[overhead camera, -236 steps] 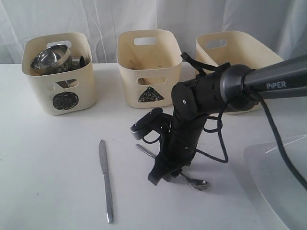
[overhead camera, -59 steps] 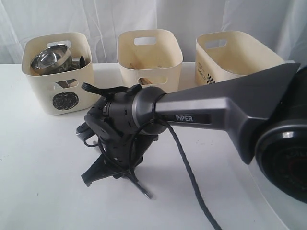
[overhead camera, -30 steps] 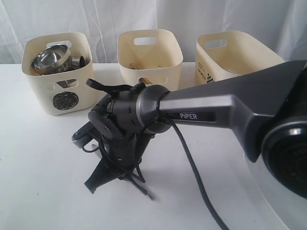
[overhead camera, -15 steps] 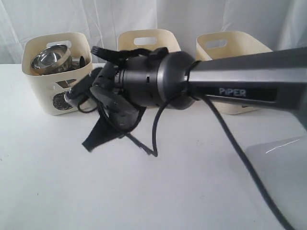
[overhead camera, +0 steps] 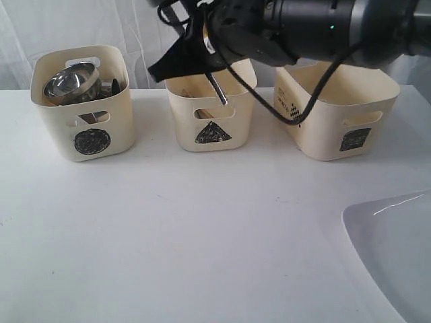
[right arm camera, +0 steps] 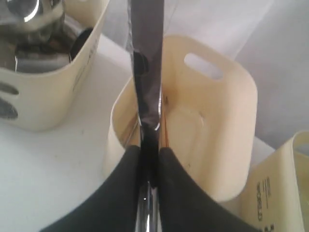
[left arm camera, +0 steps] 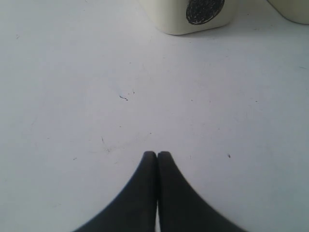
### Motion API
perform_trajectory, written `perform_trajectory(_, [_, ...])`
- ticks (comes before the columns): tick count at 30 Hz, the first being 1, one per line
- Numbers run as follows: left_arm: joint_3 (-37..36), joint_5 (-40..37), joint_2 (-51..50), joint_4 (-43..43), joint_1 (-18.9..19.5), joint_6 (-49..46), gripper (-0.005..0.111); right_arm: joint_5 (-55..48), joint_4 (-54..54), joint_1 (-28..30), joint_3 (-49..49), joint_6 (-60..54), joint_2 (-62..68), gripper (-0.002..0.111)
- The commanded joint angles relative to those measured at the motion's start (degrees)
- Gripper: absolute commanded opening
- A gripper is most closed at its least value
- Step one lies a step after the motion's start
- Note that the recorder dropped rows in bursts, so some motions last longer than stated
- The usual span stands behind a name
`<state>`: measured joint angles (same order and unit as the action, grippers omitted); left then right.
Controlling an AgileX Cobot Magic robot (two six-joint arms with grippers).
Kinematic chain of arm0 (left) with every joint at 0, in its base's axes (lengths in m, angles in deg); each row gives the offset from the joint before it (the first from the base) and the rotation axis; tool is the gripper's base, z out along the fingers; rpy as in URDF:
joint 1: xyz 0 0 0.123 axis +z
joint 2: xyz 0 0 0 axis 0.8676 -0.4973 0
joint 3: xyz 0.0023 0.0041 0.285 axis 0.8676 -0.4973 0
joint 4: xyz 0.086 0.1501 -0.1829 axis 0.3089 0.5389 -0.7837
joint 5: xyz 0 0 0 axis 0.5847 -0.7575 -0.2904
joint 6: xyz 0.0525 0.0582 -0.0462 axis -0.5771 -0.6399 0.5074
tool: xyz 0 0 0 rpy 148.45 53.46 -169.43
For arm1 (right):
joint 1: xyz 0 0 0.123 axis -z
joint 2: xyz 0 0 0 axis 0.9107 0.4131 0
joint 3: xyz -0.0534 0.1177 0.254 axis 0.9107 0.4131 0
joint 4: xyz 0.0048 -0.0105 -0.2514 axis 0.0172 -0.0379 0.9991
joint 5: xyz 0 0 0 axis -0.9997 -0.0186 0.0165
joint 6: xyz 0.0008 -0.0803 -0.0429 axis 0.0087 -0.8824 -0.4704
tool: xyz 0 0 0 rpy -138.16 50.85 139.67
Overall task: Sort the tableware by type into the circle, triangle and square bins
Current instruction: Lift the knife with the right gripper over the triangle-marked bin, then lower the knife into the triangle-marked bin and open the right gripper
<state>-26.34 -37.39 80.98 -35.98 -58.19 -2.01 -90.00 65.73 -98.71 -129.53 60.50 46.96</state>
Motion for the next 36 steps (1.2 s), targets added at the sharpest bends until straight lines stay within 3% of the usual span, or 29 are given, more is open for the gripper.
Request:
perform_trajectory(1, [-0.21, -0.15, -0.08, -0.82, 0.19, 0.02, 0.000, 12.75, 0.98, 5.16, 0.05, 3.82, 0.76, 0.000])
perform_trajectory(9, [-0.21, -0.15, -0.08, -0.82, 0.19, 0.02, 0.000, 20.96, -0.48, 12.98, 0.05, 10.60, 6.96, 0.000])
perform_trajectory(17, [-0.21, -0.15, -0.08, -0.82, 0.19, 0.02, 0.000, 44.52, -2.13, 18.53, 0.05, 14.28, 14.12, 0.000])
perform_trajectory(26, [-0.21, -0.15, -0.08, -0.82, 0.19, 0.02, 0.000, 46.95, -2.13, 18.88, -0.05, 10.06, 19.40, 0.000])
perform_trajectory(33, [-0.21, -0.15, -0.08, -0.82, 0.19, 0.02, 0.000, 46.96, -2.13, 18.88, -0.05, 10.06, 19.72, 0.027])
perform_trajectory(36, [-0.21, -0.15, -0.08, -0.82, 0.19, 0.02, 0.000, 46.24, -2.13, 18.88, -0.05, 10.06, 19.36, 0.031])
